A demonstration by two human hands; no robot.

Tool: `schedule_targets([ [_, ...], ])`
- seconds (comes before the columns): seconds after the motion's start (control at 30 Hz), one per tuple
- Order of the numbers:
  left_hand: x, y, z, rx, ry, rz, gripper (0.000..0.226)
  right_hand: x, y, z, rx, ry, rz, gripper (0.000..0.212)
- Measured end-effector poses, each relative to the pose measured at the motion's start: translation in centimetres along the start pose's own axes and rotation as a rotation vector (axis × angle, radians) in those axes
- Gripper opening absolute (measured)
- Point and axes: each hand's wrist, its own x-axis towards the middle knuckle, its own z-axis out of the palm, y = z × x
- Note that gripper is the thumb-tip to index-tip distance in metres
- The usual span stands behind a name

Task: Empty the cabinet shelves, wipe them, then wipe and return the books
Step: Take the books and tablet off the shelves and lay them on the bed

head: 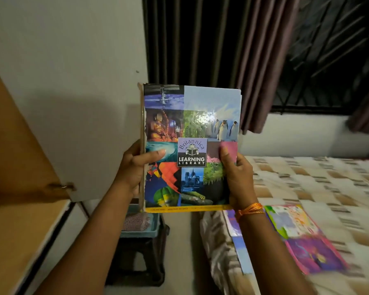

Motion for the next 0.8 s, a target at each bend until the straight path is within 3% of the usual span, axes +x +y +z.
schedule_targets([
  [0.13,0.2,-3.4,7.2,-0.018,-0.084,-0.092,0.051,-0.1,-0.5,-8.3,-0.012,0.125,0.01,0.036],
  [0.37,-0.5,-9.9,19.3,0.043,-0.203,-0.211,0.025,-1.3,0.7,-21.3,-0.047,0.337,0.087,0.04],
  [0.63,-0.9,-18.1,29.1,0.132,-0.456,-0.466,0.029,-5.9,4.2,-32.7,-0.005,0.458,0.282,0.06],
  [0.8,-0.9,-24.3,32.8,0.249,-0.653,-0.612,0.042,-9.7,7.9,-37.3,0.099,0.559,0.395,0.047],
])
